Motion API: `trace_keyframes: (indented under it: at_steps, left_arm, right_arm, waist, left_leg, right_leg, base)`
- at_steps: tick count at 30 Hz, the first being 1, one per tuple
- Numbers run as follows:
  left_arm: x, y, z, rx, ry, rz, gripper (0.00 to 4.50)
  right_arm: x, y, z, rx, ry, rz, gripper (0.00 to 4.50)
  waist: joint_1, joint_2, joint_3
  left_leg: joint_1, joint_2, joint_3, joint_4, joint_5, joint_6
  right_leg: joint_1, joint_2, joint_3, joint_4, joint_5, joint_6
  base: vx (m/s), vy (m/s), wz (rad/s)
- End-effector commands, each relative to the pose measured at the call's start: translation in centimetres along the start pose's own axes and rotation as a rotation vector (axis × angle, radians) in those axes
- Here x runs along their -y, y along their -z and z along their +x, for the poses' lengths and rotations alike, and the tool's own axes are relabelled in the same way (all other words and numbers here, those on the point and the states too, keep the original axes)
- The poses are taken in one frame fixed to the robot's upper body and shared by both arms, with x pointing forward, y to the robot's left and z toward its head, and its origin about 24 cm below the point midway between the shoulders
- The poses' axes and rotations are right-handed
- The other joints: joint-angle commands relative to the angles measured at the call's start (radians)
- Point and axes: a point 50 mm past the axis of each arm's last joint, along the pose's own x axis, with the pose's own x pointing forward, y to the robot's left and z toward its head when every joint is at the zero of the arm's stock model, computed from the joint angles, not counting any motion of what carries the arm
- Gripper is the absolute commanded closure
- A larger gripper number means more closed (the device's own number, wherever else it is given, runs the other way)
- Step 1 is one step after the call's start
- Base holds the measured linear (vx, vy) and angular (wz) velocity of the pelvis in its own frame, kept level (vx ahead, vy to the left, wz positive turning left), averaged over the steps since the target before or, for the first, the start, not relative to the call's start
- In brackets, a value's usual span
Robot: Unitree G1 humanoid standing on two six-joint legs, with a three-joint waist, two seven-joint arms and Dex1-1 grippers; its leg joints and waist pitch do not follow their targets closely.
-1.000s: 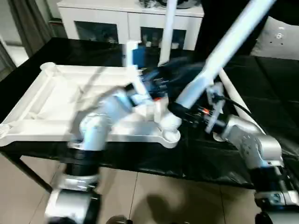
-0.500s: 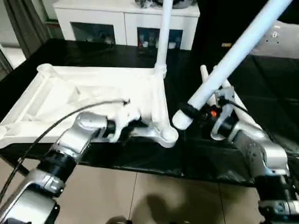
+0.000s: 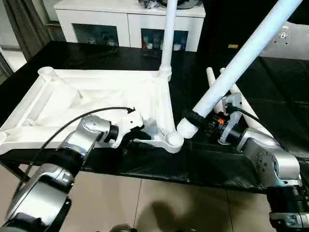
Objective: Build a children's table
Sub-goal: Insert table leg to table base
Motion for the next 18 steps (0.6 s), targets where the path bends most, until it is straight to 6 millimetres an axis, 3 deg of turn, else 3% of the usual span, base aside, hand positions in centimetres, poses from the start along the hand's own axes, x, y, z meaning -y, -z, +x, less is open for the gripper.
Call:
trace_keyframes:
  at_steps: [1, 18]
  left_arm:
    - [-0.2, -0.3, -0.2, 0.010, -0.002, 0.013, 3.12]
    - [-0.2, 0.8, -0.2, -0.067, -0.015, 0.079, 4.32]
  right_arm:
    - [-0.2, -0.5, 0.0, 0.012, -0.019, -0.010, 2.63]
    - [-0.4, -0.6, 0.7, -0.079, -0.058, -0.056, 2.63]
  waist:
    - [0.002, 0.008, -0.077]
    - [-0.002, 0.004, -0.074]
  left_leg:
    - [0.012, 0.113, -0.049, -0.078, -0.131, 0.017]
    - [0.011, 0.114, -0.049, -0.081, -0.134, 0.018]
  right_leg:
    - [0.068, -0.128, 0.083, -0.076, -0.242, -0.150]
    - [0.066, -0.128, 0.083, -0.079, -0.273, -0.139]
  base:
    - [0.000, 0.000, 0.00]
    - [0.000, 0.000, 0.00]
